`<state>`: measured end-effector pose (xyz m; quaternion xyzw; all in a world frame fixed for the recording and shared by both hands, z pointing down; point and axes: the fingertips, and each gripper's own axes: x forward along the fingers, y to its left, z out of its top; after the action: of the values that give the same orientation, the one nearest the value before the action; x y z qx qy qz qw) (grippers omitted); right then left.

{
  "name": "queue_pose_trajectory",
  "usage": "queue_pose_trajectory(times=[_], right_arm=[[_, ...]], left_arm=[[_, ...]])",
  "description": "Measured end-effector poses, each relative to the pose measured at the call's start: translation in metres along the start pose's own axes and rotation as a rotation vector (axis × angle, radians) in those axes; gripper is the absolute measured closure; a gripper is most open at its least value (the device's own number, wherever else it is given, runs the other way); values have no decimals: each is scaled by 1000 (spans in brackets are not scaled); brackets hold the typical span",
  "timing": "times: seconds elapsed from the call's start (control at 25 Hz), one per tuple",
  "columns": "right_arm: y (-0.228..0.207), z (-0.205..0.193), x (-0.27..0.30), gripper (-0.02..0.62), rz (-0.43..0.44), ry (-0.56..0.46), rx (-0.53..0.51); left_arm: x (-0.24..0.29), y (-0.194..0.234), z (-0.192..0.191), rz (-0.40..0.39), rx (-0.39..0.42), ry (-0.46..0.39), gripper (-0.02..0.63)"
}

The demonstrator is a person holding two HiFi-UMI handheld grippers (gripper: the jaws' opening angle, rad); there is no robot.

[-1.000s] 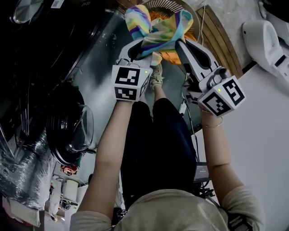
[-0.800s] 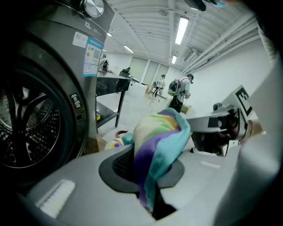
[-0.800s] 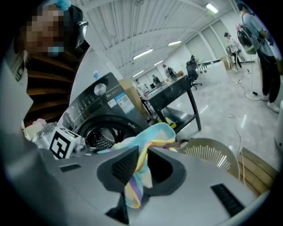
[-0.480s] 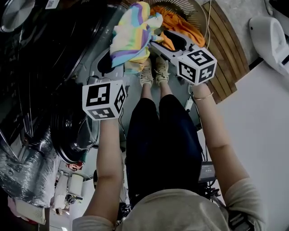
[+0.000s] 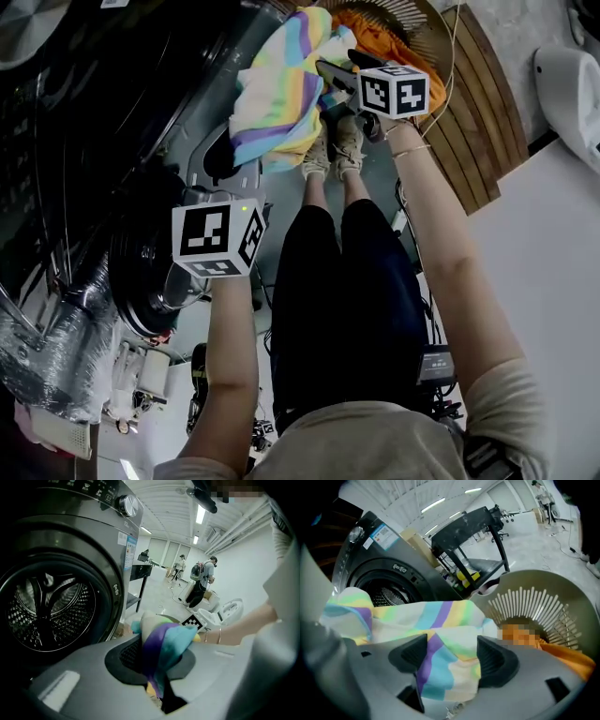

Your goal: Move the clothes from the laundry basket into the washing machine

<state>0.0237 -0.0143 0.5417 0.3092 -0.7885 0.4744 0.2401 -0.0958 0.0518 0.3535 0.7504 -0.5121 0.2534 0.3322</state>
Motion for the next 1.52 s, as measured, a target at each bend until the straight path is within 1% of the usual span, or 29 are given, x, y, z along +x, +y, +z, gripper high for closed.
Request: queue_pose_trajectory(times=[0.04,0.12,0.16,0.24,0.28,0.32,0.4,0.48,0.56,0.64,0.72,0.8,0.84,0.88,0.96,1.04,1.08,1.2,1.28,1.36,1.44,1.52], right_arm=[[-4,-4,7,295,6,16,21],[-6,-14,22,295,44,66,64],[-5,-18,28,330,70,95,82],[0,-20,33,501,111,123,103],[3,-18,31,553,118,117,104],[6,-13,27,571,118,100,99],[13,0,7,575,118,36,93],[22,21,-24,577,141,-61,100],[41,46,-62,576,195,-162,87],[70,73,-100,577,259,-244,43],[101,92,-130,577,304,-291,-4],[129,106,-151,575,336,-306,-60],[143,111,-159,577,357,-306,-82],[155,115,-165,576,383,-302,-97],[178,118,-172,577,437,-280,-120],[194,116,-176,577,471,-242,-138],[198,114,-177,577,482,-219,-143],[209,106,-177,577,512,-133,-158],[218,98,-175,575,533,-74,-184],[226,90,-172,577,543,-23,-217],[228,84,-167,576,548,9,-229],[226,82,-165,576,565,10,-197]], left_arm=[[1,1,0,1,-6,-1,560],[3,2,0,3,-30,-4,561],[4,3,0,6,-48,-5,560],[7,4,-3,11,-77,-2,560],[8,4,-5,12,-79,-3,560],[9,4,-6,12,-77,-5,560],[10,5,-6,7,-78,-16,560],[13,4,-5,-1,-91,-25,560],[18,0,-2,-15,-94,-31,560],[23,-9,4,-44,-78,-41,560],[27,-23,15,-95,-67,-67,560],[29,-38,28,-164,-72,-110,547],[30,-46,35,-199,-69,-130,529],[30,-54,40,-231,-59,-146,492],[28,-67,49,-283,-24,-168,399],[24,-76,57,-305,41,-188,353],[22,-79,60,-308,91,-196,343],[17,-86,61,-334,278,-202,324],[16,-95,55,-368,396,-182,324],[19,-101,46,-370,489,-150,324],[23,-103,44,-348,532,-148,324],[25,-105,43,-345,526,-166,331]])
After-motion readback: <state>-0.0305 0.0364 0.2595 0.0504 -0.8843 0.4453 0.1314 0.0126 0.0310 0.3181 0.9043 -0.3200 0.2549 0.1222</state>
